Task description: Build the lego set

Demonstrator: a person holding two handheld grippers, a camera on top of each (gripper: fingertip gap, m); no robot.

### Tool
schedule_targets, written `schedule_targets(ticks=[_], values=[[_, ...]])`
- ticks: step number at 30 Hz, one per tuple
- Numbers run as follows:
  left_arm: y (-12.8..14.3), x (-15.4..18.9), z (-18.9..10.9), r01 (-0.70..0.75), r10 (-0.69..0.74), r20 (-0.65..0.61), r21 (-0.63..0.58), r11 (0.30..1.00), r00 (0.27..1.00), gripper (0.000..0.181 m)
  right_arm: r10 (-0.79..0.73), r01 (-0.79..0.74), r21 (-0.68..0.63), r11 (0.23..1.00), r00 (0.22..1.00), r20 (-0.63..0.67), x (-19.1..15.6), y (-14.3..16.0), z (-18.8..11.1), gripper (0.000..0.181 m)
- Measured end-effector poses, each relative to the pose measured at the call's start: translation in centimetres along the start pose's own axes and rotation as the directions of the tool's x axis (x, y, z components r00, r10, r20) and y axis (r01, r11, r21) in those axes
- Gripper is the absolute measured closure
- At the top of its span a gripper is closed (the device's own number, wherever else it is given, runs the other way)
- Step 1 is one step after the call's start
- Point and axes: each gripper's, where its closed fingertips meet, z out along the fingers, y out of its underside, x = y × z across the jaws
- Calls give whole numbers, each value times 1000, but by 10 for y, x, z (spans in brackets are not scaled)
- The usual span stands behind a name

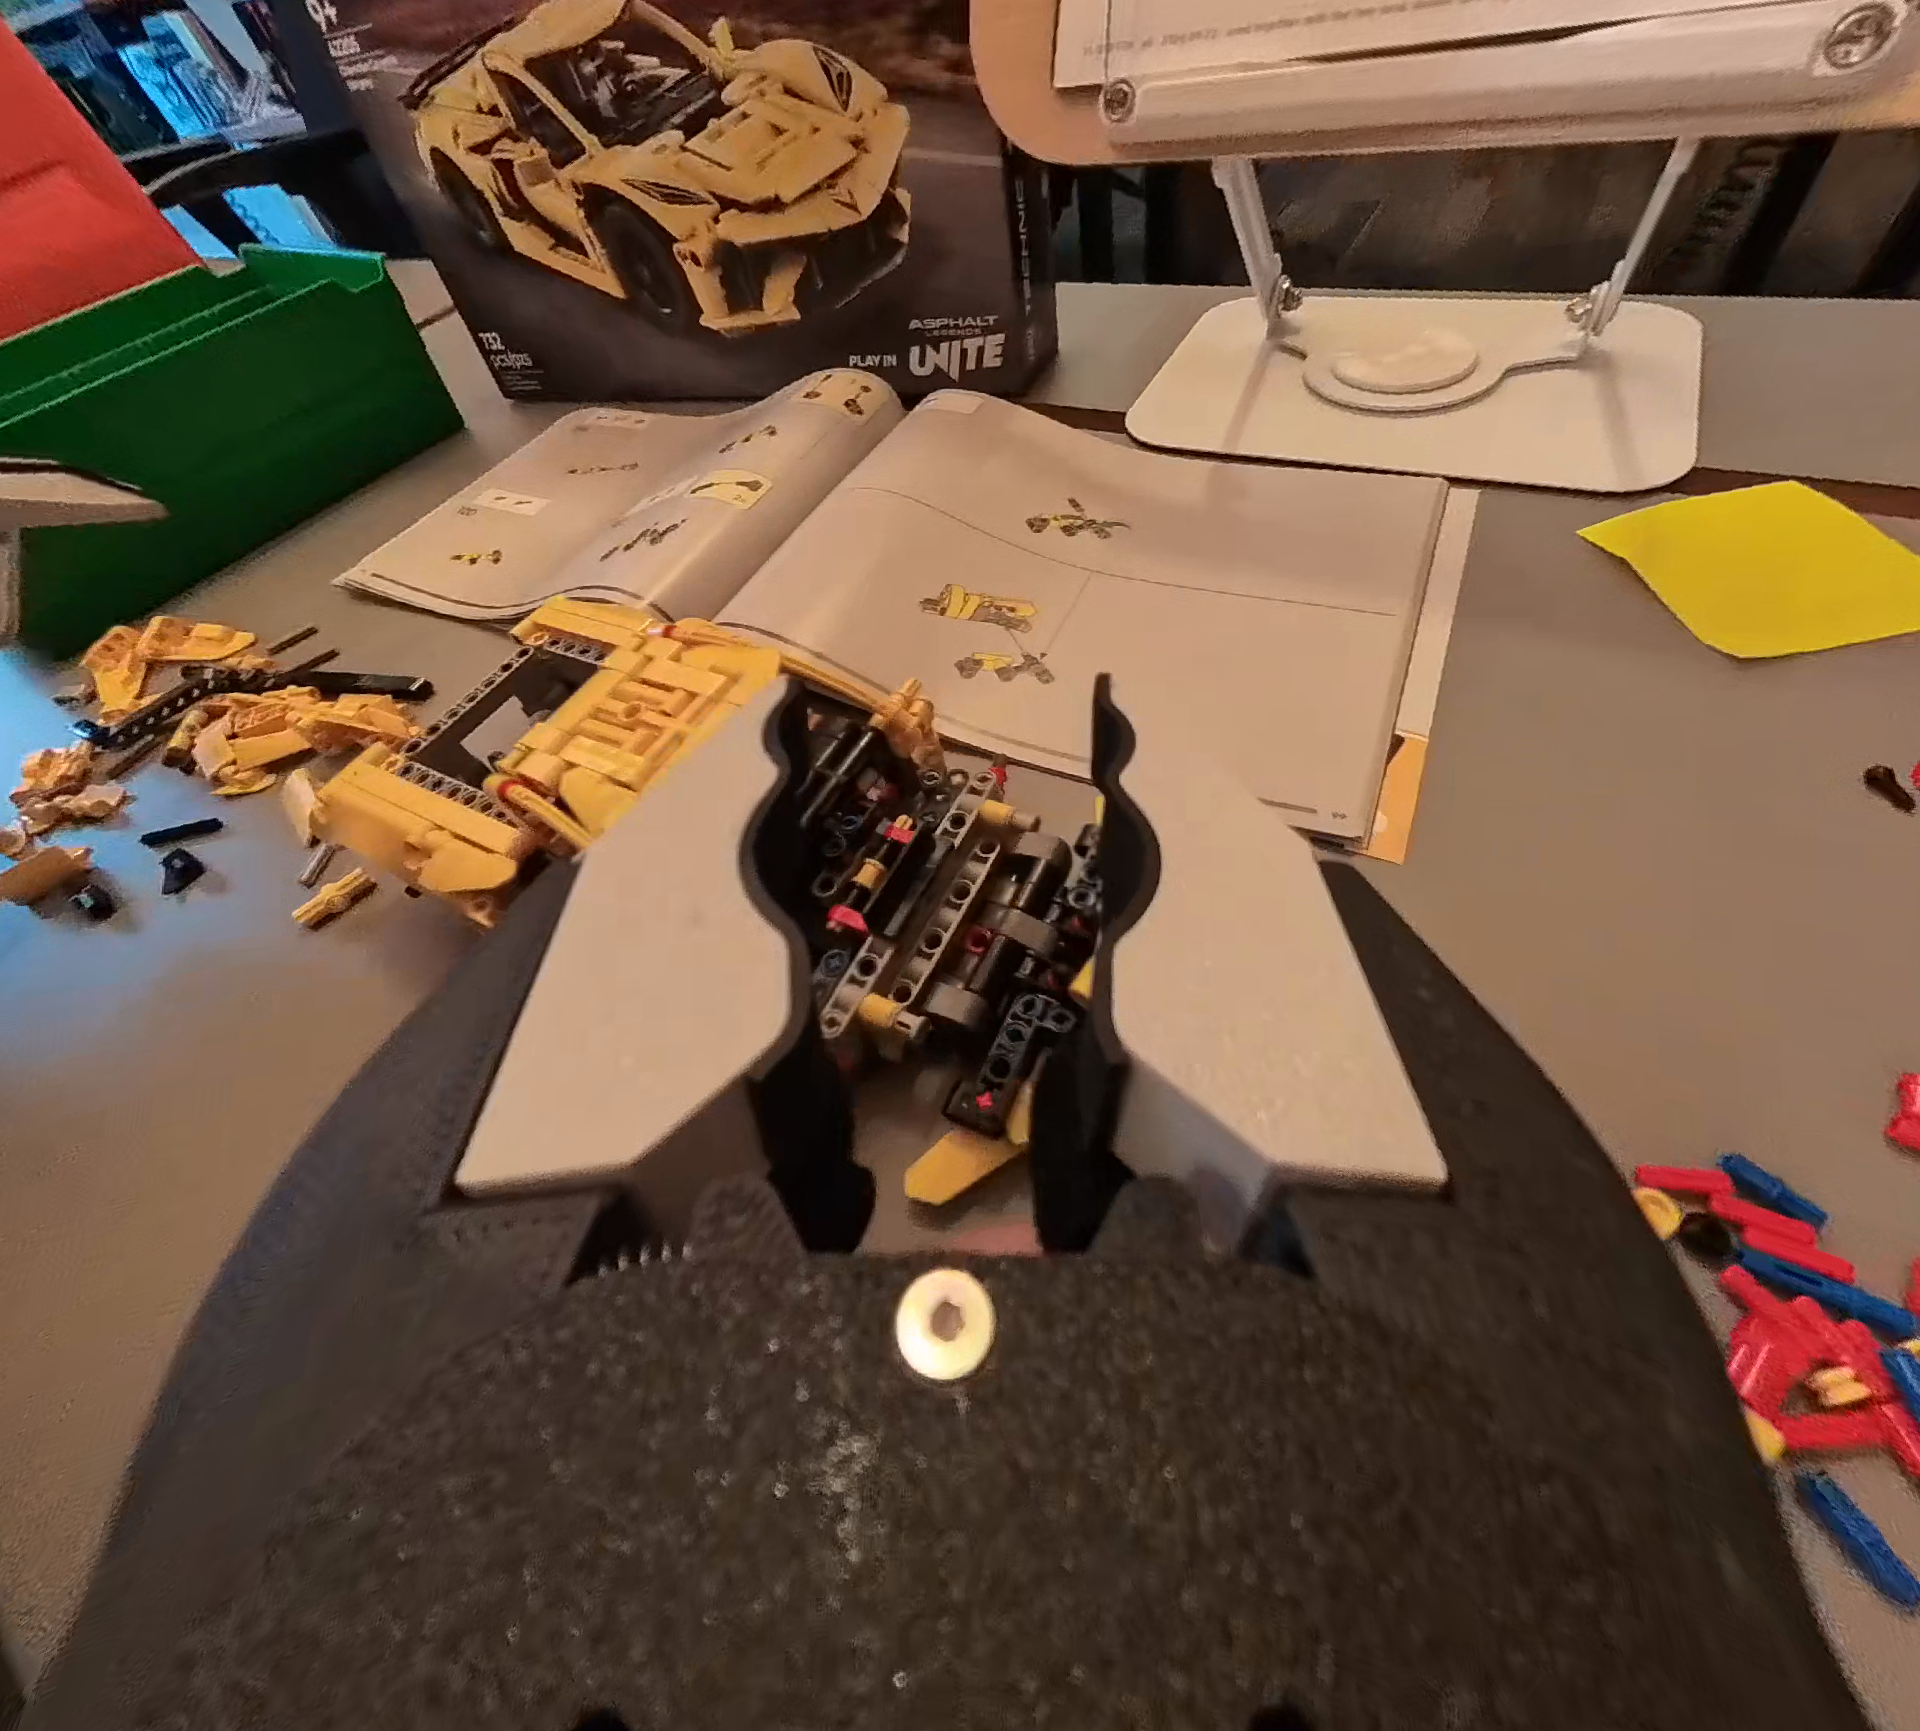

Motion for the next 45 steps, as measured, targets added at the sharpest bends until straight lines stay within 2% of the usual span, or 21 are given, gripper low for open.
schedule_targets(ticks=[5,9,13,19,23,27,30,33,39,42,45], values=[[2,-13,-7,28,-29,37,22,999,999,140,51,-52,24,998,998,48,-3,2,-2,131],[1,-14,-8,53,-53,17,16,998,998,140,90,-92,14,996,990,109,-15,4,1,131],[-3,-17,-16,54,-54,-17,14,998,998,140,47,-48,3,999,994,97,-18,8,2,131],[-11,-60,-64,-59,58,26,39,997,998,140,44,-45,9,999,994,96,-20,9,0,132],[27,-71,-89,-121,123,22,-77,990,992,140,45,-45,-1,999,993,107,-23,10,2,132],[83,-42,-97,-169,144,-117,-237,957,983,140,27,-26,-5,1000,994,104,-24,11,4,132],[102,-16,-98,-227,168,-238,-247,942,957,140,28,-28,-4,1000,993,112,-26,12,5,133],[106,-1,-88,-303,226,-306,-237,923,925,140,22,-21,-10,1000,993,114,-27,13,5,133],[111,-1,-50,-420,334,-309,-278,864,890,140,-3,4,-6,1000,995,97,-25,13,4,134],[121,-2,-46,-482,381,-340,-297,824,860,140,-4,5,-6,1000,996,94,-23,13,4,135],[121,-2,-47,-485,378,-354,-290,825,855,140,2,-2,-5,1000,995,99,-23,12,4,136]])
